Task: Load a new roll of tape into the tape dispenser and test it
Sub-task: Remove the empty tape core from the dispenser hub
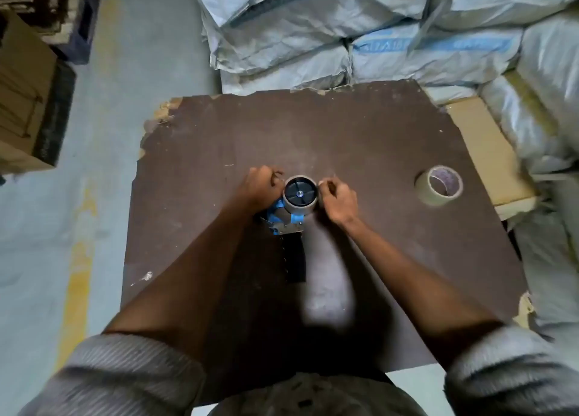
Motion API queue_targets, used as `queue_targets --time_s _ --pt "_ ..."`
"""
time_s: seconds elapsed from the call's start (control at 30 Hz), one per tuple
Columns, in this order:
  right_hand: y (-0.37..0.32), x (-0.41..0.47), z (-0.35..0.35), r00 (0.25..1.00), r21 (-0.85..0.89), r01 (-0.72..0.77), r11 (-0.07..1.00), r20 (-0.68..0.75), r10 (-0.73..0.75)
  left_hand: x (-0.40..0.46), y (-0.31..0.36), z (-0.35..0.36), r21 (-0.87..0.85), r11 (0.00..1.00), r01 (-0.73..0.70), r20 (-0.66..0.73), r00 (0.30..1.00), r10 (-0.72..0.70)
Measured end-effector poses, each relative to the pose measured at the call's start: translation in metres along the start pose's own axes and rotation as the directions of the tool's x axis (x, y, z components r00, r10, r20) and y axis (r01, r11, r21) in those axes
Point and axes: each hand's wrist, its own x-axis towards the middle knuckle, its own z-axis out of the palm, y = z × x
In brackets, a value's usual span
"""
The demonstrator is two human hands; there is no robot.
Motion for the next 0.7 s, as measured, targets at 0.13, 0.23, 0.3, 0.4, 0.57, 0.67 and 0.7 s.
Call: queue_targets --time_s 0.13,0.23,0.3,0.4,0.57,0.67,0.7 --pt "0.005 0.009 -0.002 0.995 0.027 -0.095 0.995 0.041 0.094 0.011 -0.007 0.011 0.002 0.999 0.039 0.051 0.998 -0.039" --pt "0.008 0.018 0.002 0.988 0.042 -0.124 0.991 0.093 0.12 0.02 -0.012 0.016 0.063 0.998 0.021 0.08 0.996 -0.026" --pt "0.008 0.024 0.004 0.987 0.01 -0.102 0.995 0.129 0.1 0.016 -0.003 0.011 0.089 0.996 -0.018 0.08 0.997 0.011" --pt "0.004 0.033 0.003 0.983 -0.084 -0.029 0.996 0.181 0.043 0.021 -0.001 0.016 0.095 0.995 -0.032 0.106 0.994 0.022" --pt "0.003 0.042 0.002 0.971 -0.157 -0.033 0.987 0.229 0.069 0.027 0.0 0.027 0.11 0.994 -0.02 0.125 0.992 0.006" --pt "-0.001 0.041 0.003 0.973 -0.164 -0.034 0.986 0.222 0.07 0.026 0.001 0.037 0.031 0.998 0.06 0.088 0.994 -0.063" --pt "-0.003 0.039 0.003 0.975 -0.177 -0.016 0.984 0.215 0.055 0.025 0.001 0.041 -0.012 0.996 0.087 0.061 0.994 -0.086"
